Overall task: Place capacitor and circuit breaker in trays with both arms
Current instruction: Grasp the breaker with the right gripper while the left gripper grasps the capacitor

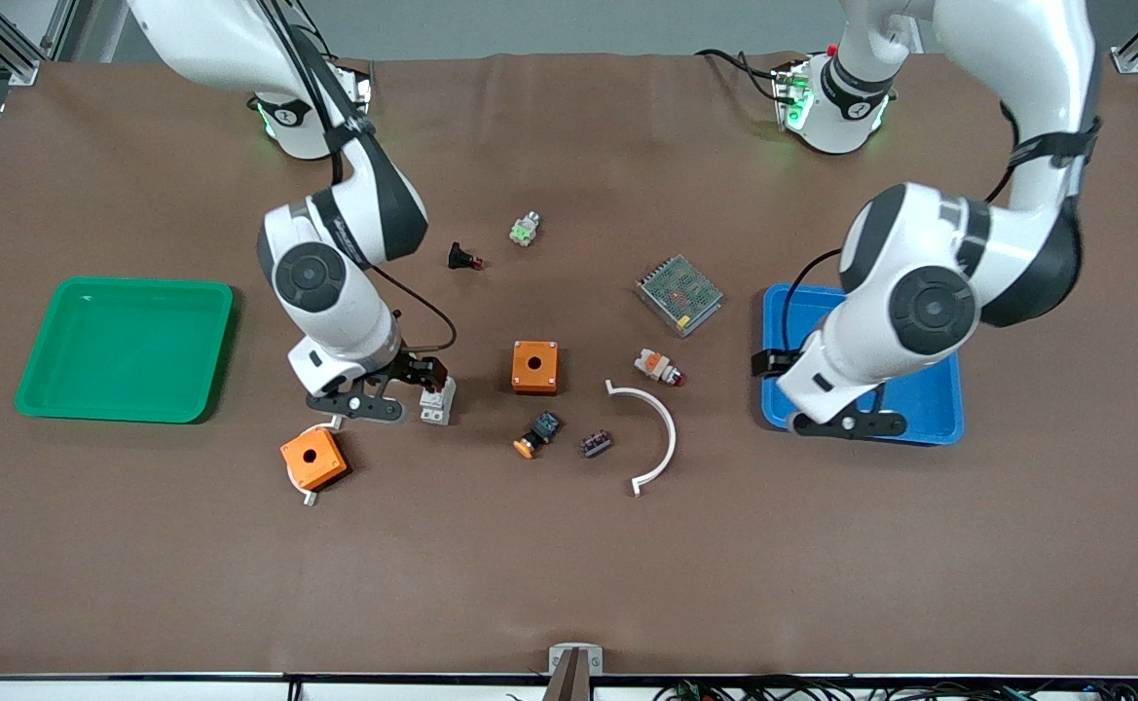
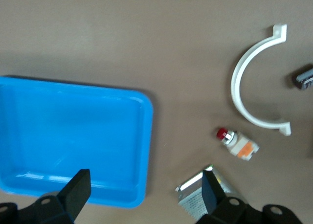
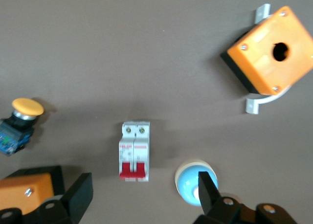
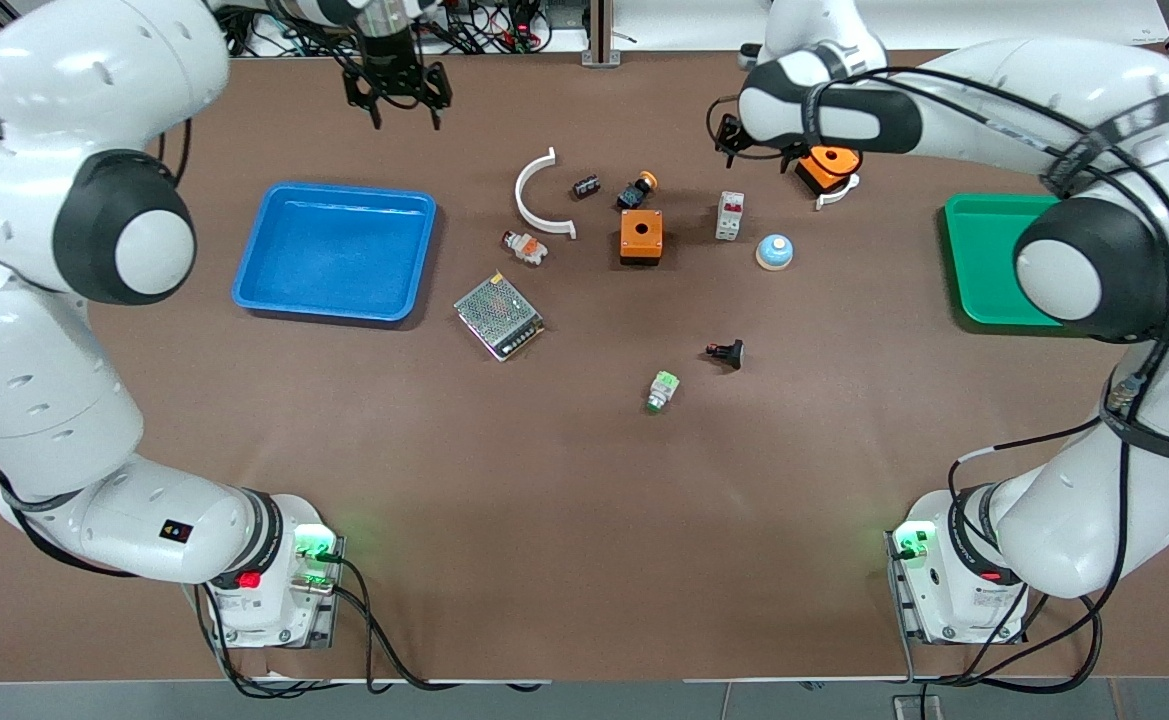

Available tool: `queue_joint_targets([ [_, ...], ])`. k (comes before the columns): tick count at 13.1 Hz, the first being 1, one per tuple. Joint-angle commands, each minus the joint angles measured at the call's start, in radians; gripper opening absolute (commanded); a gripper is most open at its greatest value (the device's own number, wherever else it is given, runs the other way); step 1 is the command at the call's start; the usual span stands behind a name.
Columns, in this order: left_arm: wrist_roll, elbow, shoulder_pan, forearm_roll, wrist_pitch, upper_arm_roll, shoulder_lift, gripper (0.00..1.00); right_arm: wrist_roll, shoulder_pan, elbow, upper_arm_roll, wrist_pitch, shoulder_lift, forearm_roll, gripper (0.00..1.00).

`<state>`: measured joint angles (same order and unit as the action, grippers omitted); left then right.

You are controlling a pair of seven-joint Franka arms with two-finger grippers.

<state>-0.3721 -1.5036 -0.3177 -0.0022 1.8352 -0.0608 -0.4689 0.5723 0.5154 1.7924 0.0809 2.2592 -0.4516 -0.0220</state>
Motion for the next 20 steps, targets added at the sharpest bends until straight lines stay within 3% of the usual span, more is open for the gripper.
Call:
queue_joint_targets([
  [1, -0.083, 0.028, -0.038, -0.013, 0.100, 0.004, -0.074, 1.00, 0.012, 0.008, -0.036, 0.010, 0.037, -0.071, -0.041, 0.93],
  [5, -0.194, 0.029, -0.089, -0.013, 0.257, 0.004, -0.174, 1.00, 0.009, 0.027, -0.051, 0.010, 0.097, -0.154, -0.069, 0.92],
  [7, -0.282, 0.064, -0.124, -0.015, 0.321, 0.003, -0.236, 1.00, 0.006, 0.032, -0.050, 0.010, 0.120, -0.183, -0.069, 0.83],
  [8, -0.357, 0.101, -0.141, -0.019, 0.331, 0.003, -0.269, 1.00, -0.002, 0.034, -0.050, 0.010, 0.126, -0.188, -0.069, 0.67],
  [10, -0.492, 0.169, -0.175, -0.035, 0.363, 0.003, -0.328, 1.00, -0.003, 0.034, -0.051, 0.010, 0.120, -0.188, -0.069, 0.19],
  [11, -0.536, 0.177, -0.187, -0.036, 0.410, 0.003, -0.342, 1.00, 0.001, 0.032, -0.051, 0.010, 0.117, -0.187, -0.069, 0.02],
  [14, -0.619, 0.178, -0.233, -0.036, 0.570, 0.003, -0.378, 1.00, -0.011, 0.025, -0.056, 0.011, 0.097, -0.158, -0.067, 0.00],
  [17, -0.654, 0.212, -0.277, -0.035, 0.673, 0.004, -0.444, 1.00, -0.049, 0.009, -0.057, 0.019, -0.028, -0.047, -0.055, 0.00],
  [20, -0.656, 0.261, -0.308, -0.035, 0.683, 0.012, -0.510, 1.00, -0.107, -0.079, -0.051, 0.020, -0.222, 0.091, -0.055, 0.00],
])
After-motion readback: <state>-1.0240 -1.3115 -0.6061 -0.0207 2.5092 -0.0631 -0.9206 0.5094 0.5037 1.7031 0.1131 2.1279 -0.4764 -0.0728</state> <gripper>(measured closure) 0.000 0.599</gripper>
